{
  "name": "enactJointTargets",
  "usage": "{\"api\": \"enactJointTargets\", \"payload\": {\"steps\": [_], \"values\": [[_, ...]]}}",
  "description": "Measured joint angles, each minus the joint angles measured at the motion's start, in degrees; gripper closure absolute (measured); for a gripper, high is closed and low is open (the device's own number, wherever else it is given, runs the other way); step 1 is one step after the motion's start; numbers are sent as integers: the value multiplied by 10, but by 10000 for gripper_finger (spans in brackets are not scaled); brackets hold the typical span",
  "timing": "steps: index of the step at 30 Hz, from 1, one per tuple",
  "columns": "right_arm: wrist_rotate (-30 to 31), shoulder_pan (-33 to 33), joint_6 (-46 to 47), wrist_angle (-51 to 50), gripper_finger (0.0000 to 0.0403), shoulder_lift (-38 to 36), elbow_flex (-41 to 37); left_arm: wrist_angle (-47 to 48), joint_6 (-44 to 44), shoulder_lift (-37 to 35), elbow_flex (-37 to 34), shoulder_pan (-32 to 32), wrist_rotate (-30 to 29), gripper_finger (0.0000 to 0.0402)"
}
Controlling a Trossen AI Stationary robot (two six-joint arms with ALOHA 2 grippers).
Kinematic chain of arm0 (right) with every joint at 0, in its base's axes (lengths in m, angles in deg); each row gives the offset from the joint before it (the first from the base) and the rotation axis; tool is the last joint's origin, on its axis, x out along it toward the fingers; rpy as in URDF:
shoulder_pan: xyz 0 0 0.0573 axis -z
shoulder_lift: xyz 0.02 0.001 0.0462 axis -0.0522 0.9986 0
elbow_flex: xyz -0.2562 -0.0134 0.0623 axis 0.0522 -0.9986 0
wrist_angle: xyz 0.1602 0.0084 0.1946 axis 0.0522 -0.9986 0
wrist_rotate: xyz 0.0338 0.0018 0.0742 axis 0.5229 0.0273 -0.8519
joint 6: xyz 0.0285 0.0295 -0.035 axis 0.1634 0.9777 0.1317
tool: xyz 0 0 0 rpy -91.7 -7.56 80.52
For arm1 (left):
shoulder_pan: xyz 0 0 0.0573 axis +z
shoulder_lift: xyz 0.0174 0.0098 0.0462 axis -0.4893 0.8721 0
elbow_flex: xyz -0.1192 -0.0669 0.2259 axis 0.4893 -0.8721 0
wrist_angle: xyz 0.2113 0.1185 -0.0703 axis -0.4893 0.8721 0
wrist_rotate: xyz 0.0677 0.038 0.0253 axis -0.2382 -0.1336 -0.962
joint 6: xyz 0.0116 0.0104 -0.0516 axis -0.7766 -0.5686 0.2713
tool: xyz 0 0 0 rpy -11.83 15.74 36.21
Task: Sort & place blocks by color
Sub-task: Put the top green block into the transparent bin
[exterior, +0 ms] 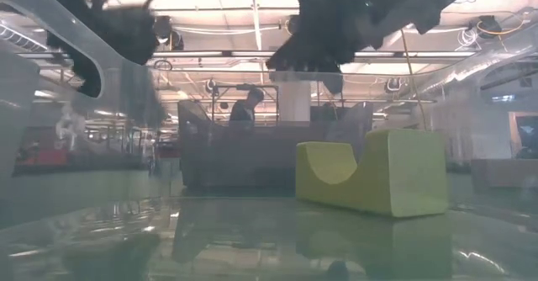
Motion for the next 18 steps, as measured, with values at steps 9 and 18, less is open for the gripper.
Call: {"api": "enactJointTargets", "payload": {"steps": [9,18], "values": [[3,0,-120,161,286,-1,0,-265,69,-72,1,2,-94,266],[5,0,-215,297,198,-1,0,-465,71,-34,2,2,-96,266]]}}
